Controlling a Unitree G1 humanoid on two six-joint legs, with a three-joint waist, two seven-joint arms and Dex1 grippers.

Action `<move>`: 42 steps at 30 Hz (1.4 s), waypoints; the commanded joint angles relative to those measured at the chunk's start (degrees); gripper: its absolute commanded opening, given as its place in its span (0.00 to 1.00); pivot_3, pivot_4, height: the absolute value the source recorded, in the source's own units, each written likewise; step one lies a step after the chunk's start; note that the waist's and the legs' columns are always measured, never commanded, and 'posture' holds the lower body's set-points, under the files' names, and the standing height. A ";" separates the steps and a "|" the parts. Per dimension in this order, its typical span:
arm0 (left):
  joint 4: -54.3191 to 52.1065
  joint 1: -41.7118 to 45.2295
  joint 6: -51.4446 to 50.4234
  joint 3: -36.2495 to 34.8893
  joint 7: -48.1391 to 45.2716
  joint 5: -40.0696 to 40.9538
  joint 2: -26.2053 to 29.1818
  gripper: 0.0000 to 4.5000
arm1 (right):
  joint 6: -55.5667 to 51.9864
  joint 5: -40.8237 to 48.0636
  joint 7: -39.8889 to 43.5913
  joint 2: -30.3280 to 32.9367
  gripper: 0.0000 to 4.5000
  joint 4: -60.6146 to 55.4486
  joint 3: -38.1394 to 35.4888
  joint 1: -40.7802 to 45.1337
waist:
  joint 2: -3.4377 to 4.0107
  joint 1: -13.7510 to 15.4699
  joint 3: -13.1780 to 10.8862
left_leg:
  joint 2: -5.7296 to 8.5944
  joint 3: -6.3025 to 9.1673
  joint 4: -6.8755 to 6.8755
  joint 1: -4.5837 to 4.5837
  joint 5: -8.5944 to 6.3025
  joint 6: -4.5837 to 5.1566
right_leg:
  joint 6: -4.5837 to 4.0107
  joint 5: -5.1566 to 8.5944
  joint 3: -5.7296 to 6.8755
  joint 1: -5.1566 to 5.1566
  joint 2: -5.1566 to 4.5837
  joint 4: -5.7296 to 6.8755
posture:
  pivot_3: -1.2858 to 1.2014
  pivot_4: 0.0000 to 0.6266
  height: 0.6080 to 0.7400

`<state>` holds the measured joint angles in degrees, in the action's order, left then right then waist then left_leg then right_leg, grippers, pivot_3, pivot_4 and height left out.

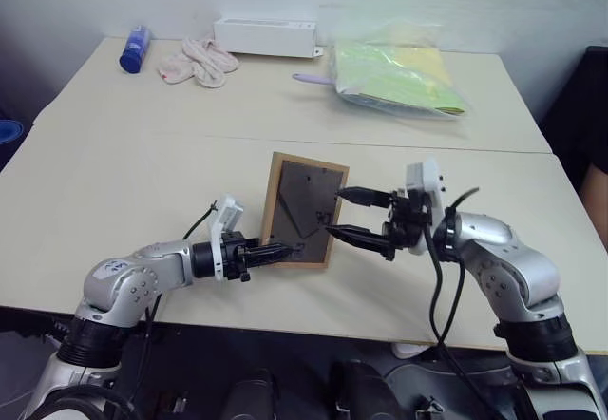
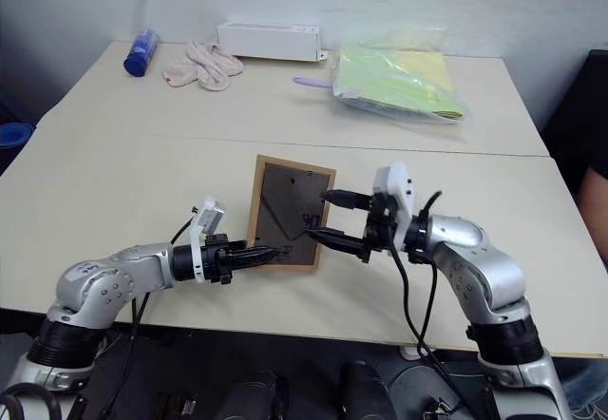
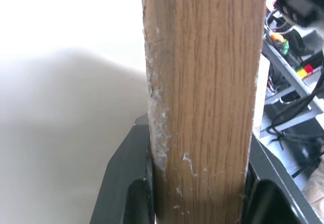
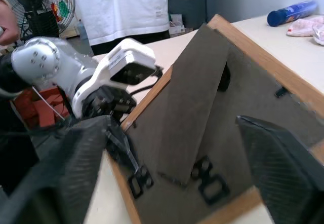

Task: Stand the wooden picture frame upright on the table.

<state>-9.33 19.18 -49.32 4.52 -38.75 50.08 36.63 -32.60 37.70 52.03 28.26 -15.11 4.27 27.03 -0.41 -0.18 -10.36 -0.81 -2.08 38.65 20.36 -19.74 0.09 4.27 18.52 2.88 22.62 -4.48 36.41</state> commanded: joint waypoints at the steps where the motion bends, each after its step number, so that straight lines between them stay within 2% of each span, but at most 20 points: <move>1: -0.60 -0.32 1.51 0.70 -2.14 -3.35 -0.58 0.29 | 0.55 -2.95 -0.38 -1.67 1.00 1.97 3.00 2.25 | 0.00 0.12 0.00 | 0.01 0.01 0.00 0.03 -0.02 0.04 | 0.00 0.00 0.01 0.01 -0.02 -0.02 | 0.52 0.24 1.00; 6: -0.09 0.03 0.63 -0.17 -2.82 -4.31 -1.45 0.29 | 0.28 -2.85 2.09 -3.37 1.00 2.04 5.03 3.51 | 0.00 -0.07 0.00 | 0.04 0.00 0.02 0.12 -0.12 0.22 | 0.05 -0.03 0.01 0.02 -0.06 -0.14 | 0.52 0.24 1.00; 8: 0.92 0.86 -2.40 -2.19 -1.07 -2.23 -2.64 0.29 | -0.83 -1.18 4.16 -3.21 1.00 0.30 5.47 3.22 | 0.00 0.06 0.00 | 0.03 0.01 0.02 0.12 -0.12 0.22 | 0.06 -0.03 0.02 0.01 -0.06 -0.15 | 0.52 0.24 1.00; 14: 2.50 2.48 -10.32 -6.90 0.18 1.86 -4.35 0.29 | 2.19 -1.98 9.28 1.01 1.00 -3.33 4.23 -0.61 | 0.00 0.00 0.00 | 0.04 0.06 0.04 0.20 -0.16 0.30 | 0.09 -0.05 0.05 0.01 -0.07 -0.14 | 0.52 0.24 1.00; 20: 2.59 3.50 -18.19 -9.70 -0.50 6.99 -4.81 0.29 | 13.53 -6.77 13.22 2.78 1.00 -1.76 3.03 -2.60 | -0.01 -0.29 -0.01 | 0.03 0.04 0.00 0.20 -0.13 0.25 | 0.10 -0.05 0.05 0.05 -0.02 -0.23 | 0.52 0.24 1.00; 22: 3.39 4.72 -23.88 -11.46 1.45 10.26 -5.35 0.29 | 18.32 -8.76 13.71 2.84 1.00 -0.15 2.30 -3.28 | -0.02 -0.23 -0.02 | 0.02 0.05 -0.01 0.19 -0.12 0.23 | 0.10 -0.05 0.05 0.06 -0.01 -0.22 | 0.52 0.24 1.00; 24: 7.56 7.90 -33.44 -15.97 5.11 16.74 -6.51 0.29 | 23.39 -8.67 14.43 3.54 1.00 2.32 -1.85 -3.61 | -0.03 -0.09 -0.02 | 0.02 0.04 0.00 0.19 -0.12 0.23 | 0.10 -0.05 0.05 0.05 -0.01 -0.21 | 0.52 0.24 1.00; 26: 13.30 10.88 -41.32 -16.86 7.60 23.26 -4.51 0.29 | 31.14 -9.84 16.17 4.87 1.00 4.96 -5.76 -3.57 | -0.09 0.04 -0.06 | 0.03 0.05 0.09 0.22 -0.12 0.23 | 0.11 -0.06 0.06 0.05 -0.01 -0.16 | 0.52 0.24 1.00; 28: 16.30 11.86 -43.18 -14.90 10.03 28.36 -1.89 0.29 | 34.68 -10.45 16.97 5.46 1.00 6.70 -7.17 -3.30 | -0.09 -0.02 -0.06 | 0.03 0.08 0.14 0.26 -0.14 0.25 | 0.12 -0.06 0.09 0.06 0.01 -0.03 | 0.52 0.24 1.00; 30: 19.93 12.75 -43.18 -10.48 11.77 35.40 2.32 0.29 | 48.07 -15.93 18.81 6.32 1.00 11.51 -7.69 -2.25 | -0.09 -0.30 -0.06 | 0.03 0.08 0.12 0.26 -0.15 0.23 | 0.12 -0.06 0.08 0.06 0.01 0.04 | 0.52 0.24 1.00; 31: 22.27 13.51 -43.18 -9.45 13.19 38.79 3.18 0.29 | 60.71 -23.62 16.46 6.51 1.00 16.03 -7.27 -0.96 | -0.09 -0.48 -0.06 | 0.03 0.07 0.11 0.25 -0.16 0.23 | 0.12 -0.06 0.07 0.06 0.00 0.02 | 0.52 0.24 1.00; 32: 23.64 14.51 -43.18 -7.67 14.13 41.81 4.33 0.29 | 66.81 -27.11 15.77 5.77 1.00 19.24 -6.09 -0.16 | -0.08 -0.57 -0.07 | 0.03 0.06 0.10 0.22 -0.16 0.23 | 0.12 -0.06 0.05 0.06 0.00 0.04 | 0.52 0.24 1.00; 35: 27.44 16.78 -43.18 -4.94 17.84 49.14 5.33 0.29 | 77.52 -31.76 13.14 3.41 1.00 26.45 -3.46 2.11 | -0.15 -1.21 -0.11 | 0.02 0.07 0.23 0.20 -0.13 0.17 | 0.12 -0.06 0.05 0.06 0.00 0.00 | 0.52 0.24 1.00; 38: 29.56 18.07 -41.79 -2.35 22.32 56.46 5.68 0.29 | 90.90 -43.45 4.93 2.13 1.00 34.78 -2.43 5.06 | -0.16 -1.44 -0.12 | 0.02 0.07 0.29 0.21 -0.09 0.11 | 0.12 -0.06 0.05 0.08 -0.01 0.06 | 0.52 0.24 1.00; 40: 29.25 18.29 -40.23 0.53 25.02 61.28 6.66 0.29 | 95.27 -49.32 -0.80 1.02 1.00 39.21 -2.04 6.50 | -0.16 -1.55 -0.12 | 0.02 0.07 0.31 0.20 -0.08 0.10 | 0.12 -0.06 0.04 0.08 -0.01 0.11 | 0.52 0.24 1.00; 42: 28.96 18.49 -39.89 2.37 25.75 62.84 7.30 0.29 | 99.56 -55.66 -7.88 -0.10 1.00 42.22 -2.97 8.03 | -0.16 -1.64 -0.12 | 0.01 0.07 0.31 0.20 -0.07 0.09 | 0.12 -0.06 0.04 0.08 0.00 0.11 | 0.52 0.24 1.00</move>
<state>20.83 36.89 -89.52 6.32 -13.21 108.85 43.16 62.97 -14.22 49.68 28.83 25.97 2.31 33.68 -0.56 -1.82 -10.48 -0.81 -2.01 38.96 20.56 -19.81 0.16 4.38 18.47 2.92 22.71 -4.47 36.53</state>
